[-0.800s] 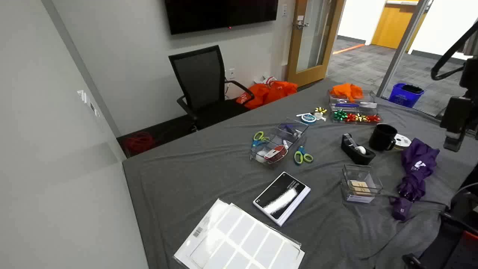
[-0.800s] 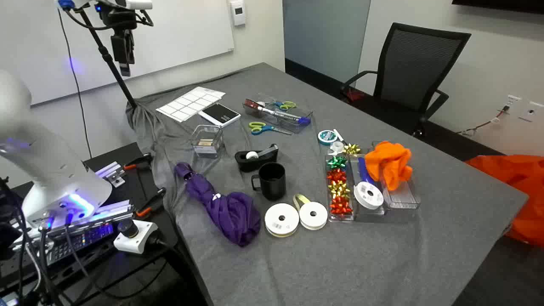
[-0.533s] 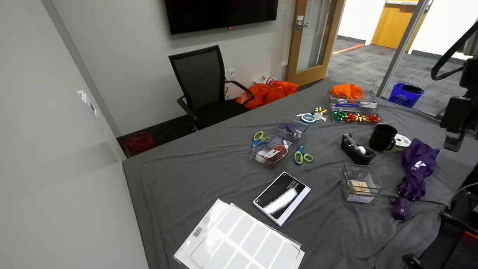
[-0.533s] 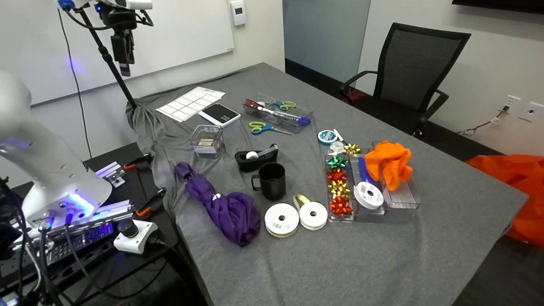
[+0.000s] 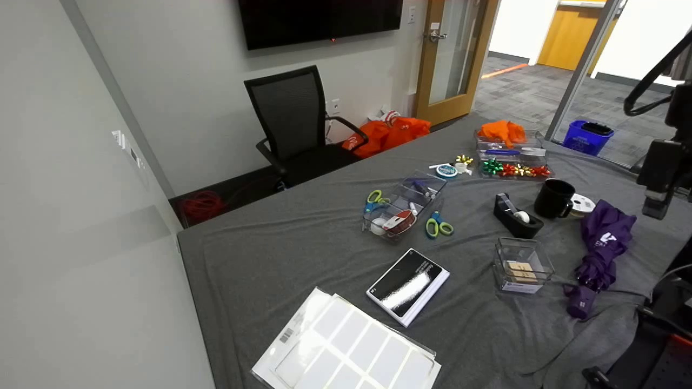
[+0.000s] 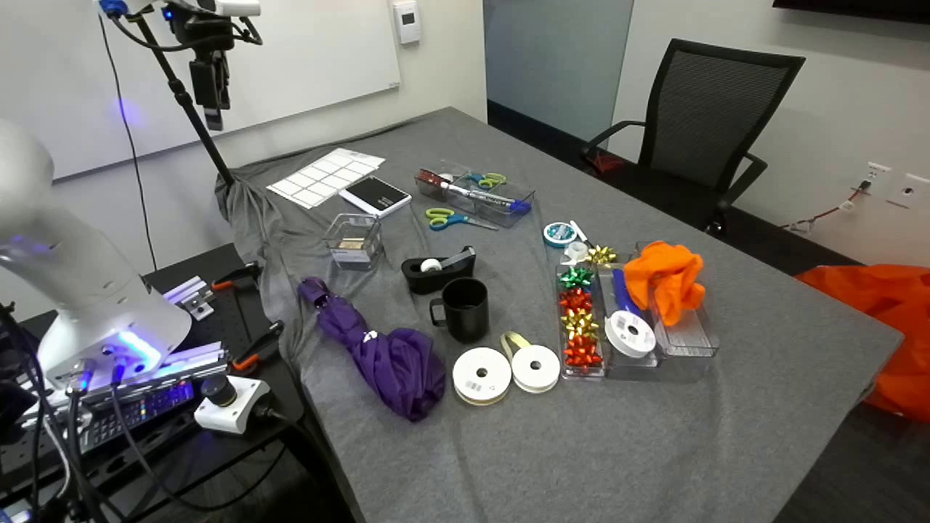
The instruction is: Lift the green ribbon and put it in the pen holder to the right
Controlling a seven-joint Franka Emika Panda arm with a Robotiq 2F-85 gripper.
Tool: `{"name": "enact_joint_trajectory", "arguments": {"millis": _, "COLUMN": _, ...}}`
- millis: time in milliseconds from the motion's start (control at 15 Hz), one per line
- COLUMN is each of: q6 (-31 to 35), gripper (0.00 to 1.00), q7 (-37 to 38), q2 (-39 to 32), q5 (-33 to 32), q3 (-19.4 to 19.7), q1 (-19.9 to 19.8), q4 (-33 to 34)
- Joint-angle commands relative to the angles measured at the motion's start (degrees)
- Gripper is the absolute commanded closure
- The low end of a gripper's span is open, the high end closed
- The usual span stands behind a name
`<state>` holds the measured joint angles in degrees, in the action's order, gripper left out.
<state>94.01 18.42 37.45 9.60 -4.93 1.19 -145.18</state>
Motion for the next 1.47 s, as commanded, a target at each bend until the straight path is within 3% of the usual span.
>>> {"name": "enact_joint_trajectory", "arguments": {"millis": 0, "q6": -0.15, "gripper": 0.00, "q7": -0.35, "q2": 0.01, "q5": 0.27, "q3": -0.58, "q1": -0.73, "q4": 0.09}}
{"name": "enact_joint_trajectory", "arguments": {"millis": 600, "q6": -0.15, "gripper": 0.00, "q7": -0.35, "q2": 0.01, "q5": 0.27, "q3": -0.58, "q1": -0.73, "q4": 0.09}}
{"name": "enact_joint_trajectory", "arguments": {"millis": 867, "q6": 1.32, "gripper": 0.00, "q7": 0.42, "q2": -1.87, "q5": 0.10, "q3": 0.75, "q1": -2.66, "q4": 2.62}}
{"name": "enact_joint_trajectory", "arguments": {"millis": 1200, "q6": 5.41, "gripper": 0.00, "q7": 2.18, "q2": -7.41, "q5": 1.00, "q3": 2.56, "q1": -5.19, "q4": 7.74}}
{"name": "enact_joint_trajectory", "arguments": {"millis": 1400, "q6": 9.52, "gripper": 0.00, "q7": 3.68, "q2": -12.48, "q5": 3.57, "q3": 2.68, "q1": -4.63, "q4": 10.44}}
